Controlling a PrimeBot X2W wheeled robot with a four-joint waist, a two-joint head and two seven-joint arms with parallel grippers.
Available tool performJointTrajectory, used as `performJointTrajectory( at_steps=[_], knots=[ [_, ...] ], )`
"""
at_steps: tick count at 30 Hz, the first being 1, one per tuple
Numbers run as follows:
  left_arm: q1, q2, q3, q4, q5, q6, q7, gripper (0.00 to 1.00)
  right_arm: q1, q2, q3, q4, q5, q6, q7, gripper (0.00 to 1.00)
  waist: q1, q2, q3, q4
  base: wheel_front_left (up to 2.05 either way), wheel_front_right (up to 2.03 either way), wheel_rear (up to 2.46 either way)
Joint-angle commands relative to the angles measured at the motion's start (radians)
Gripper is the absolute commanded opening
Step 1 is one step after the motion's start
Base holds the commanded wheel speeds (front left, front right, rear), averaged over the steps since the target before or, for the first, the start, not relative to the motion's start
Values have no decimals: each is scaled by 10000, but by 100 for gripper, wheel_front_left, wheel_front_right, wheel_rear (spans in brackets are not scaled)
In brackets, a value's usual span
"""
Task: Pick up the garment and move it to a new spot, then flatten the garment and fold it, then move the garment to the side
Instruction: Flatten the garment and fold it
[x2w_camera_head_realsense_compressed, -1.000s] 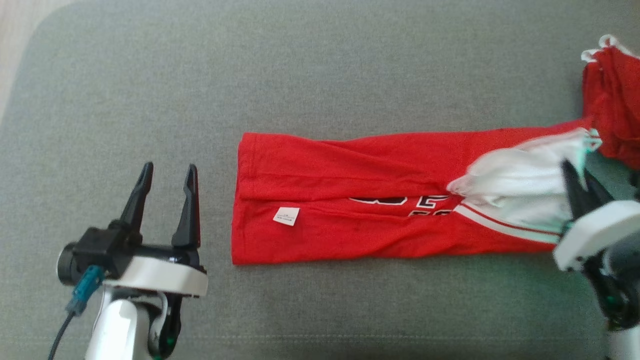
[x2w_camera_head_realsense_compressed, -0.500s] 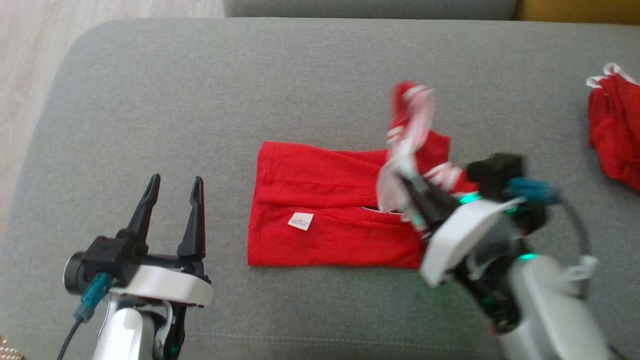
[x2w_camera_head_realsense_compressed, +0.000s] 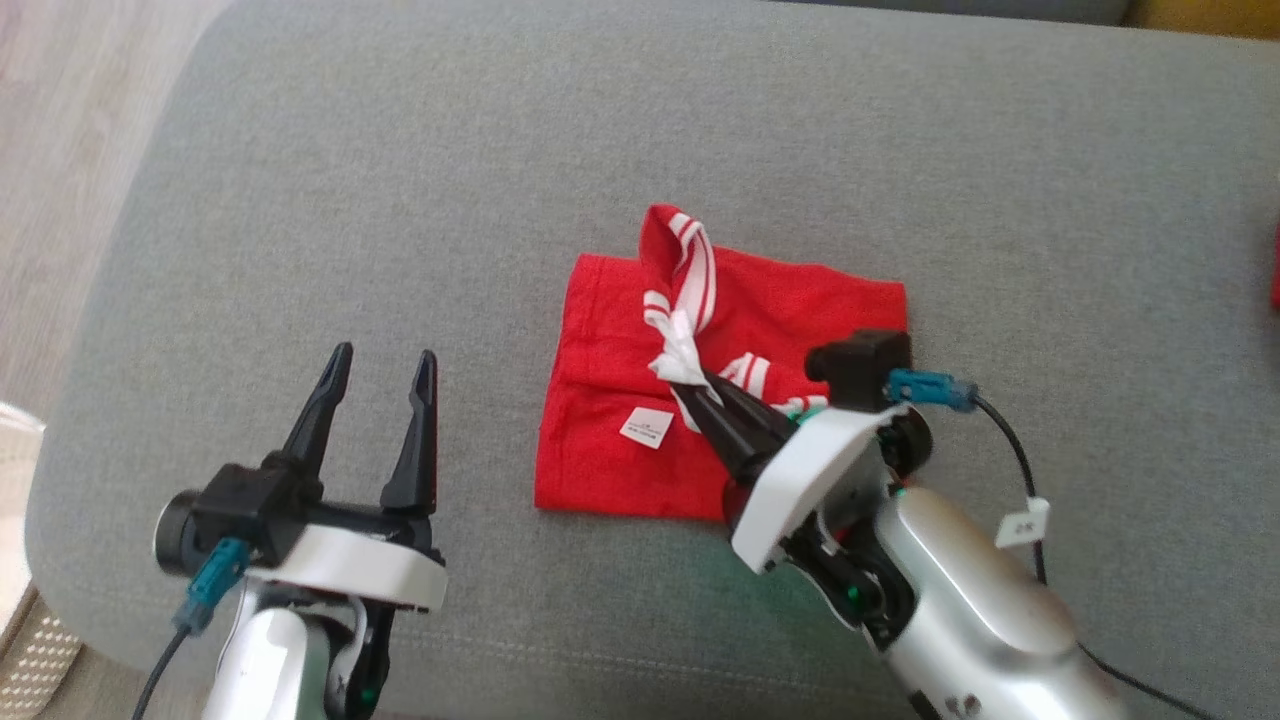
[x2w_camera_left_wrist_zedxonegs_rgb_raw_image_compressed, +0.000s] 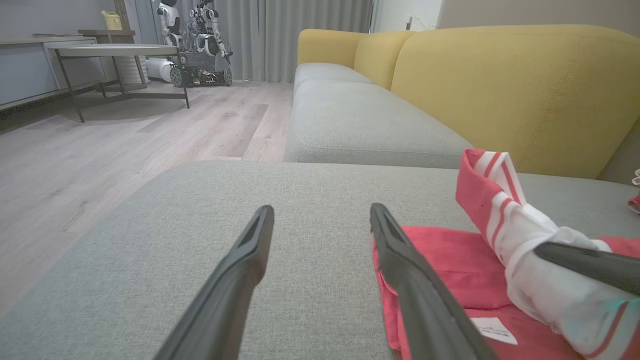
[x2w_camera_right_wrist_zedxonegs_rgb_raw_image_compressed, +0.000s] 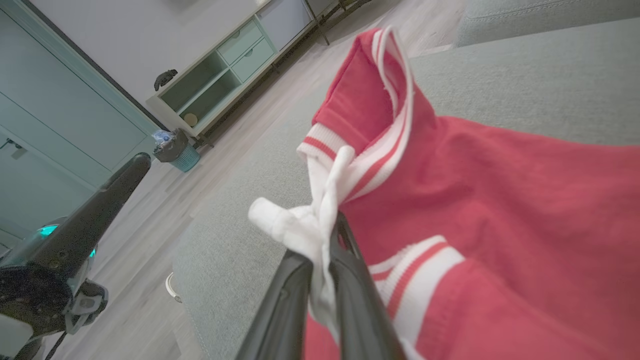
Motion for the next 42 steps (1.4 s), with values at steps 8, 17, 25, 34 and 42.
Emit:
performJointTrajectory(
  at_steps=[8, 17, 25, 34, 42],
  knots=[
    [-655, -7, 203, -237, -108, 30, -90, 100, -1520, 207, 1557, 1165, 1413, -9, -1273, 100, 0, 0, 420, 167, 0, 0, 0],
    [-765, -12, 263, -224, -66, 40, -90, 100, -2532, 207, 2314, 1208, 1905, -9, -3239, 100, 0, 0, 559, -41, 0, 0, 0],
    [-634, -13, 443, -203, 19, 92, -90, 100, -2743, 69, 303, 1040, 111, -9, -4132, 100, 0, 0, 446, -424, 0, 0, 0],
    [-546, 52, 718, -199, 133, 133, -90, 100, -837, -585, -2965, -264, -2263, -9, -3724, 100, 0, 0, 249, -883, 0, 0, 0],
    [-362, 142, 923, -222, 145, 130, -90, 100, 1267, -714, -5032, -2210, -3708, -9, -2888, 100, 0, 0, -93, -1174, 0, 0, 0]
  ],
)
